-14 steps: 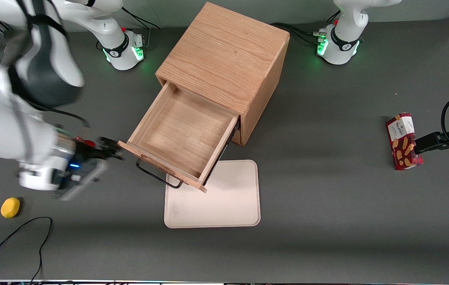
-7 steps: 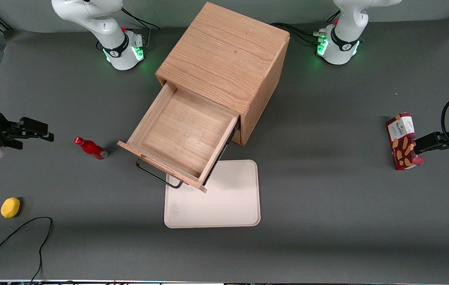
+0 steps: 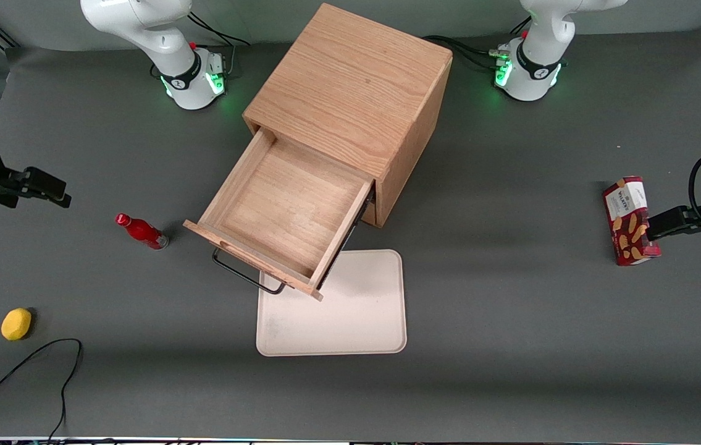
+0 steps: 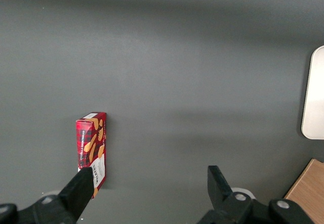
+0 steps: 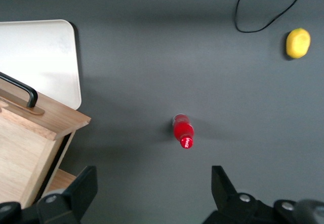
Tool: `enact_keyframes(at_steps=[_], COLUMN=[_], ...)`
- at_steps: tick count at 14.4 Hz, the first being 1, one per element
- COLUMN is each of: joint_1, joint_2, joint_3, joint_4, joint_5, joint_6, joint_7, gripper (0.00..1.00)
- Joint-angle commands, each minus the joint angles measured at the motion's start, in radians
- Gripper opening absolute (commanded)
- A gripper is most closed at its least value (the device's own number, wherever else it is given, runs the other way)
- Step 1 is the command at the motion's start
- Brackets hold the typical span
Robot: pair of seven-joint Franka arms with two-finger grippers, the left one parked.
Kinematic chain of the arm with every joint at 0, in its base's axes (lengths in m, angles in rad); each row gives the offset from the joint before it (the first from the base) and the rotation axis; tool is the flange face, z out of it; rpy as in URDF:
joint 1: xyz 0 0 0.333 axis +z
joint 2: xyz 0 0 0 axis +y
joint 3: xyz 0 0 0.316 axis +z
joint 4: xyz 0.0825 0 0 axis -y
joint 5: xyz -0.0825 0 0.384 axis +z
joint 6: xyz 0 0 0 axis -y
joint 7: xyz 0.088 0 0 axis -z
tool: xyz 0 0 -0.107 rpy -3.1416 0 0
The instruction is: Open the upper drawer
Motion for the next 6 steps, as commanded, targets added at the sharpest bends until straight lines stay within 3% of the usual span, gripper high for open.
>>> enact_keyframes(at_steps=[1, 3, 6], joint_1=[-0.045, -0.056, -0.056], joint_2=[-0.078, -0.142, -0.149], joint_3=[0.057, 0.068, 0.066], joint_4=[-0.108, -0.194, -0.197], joint_5=[-0.020, 0.020, 0.019], joint_6=[0.053, 0.113, 0.110], joint_7=[0.033, 0.033, 0.027], gripper=[1.00, 1.00, 1.00])
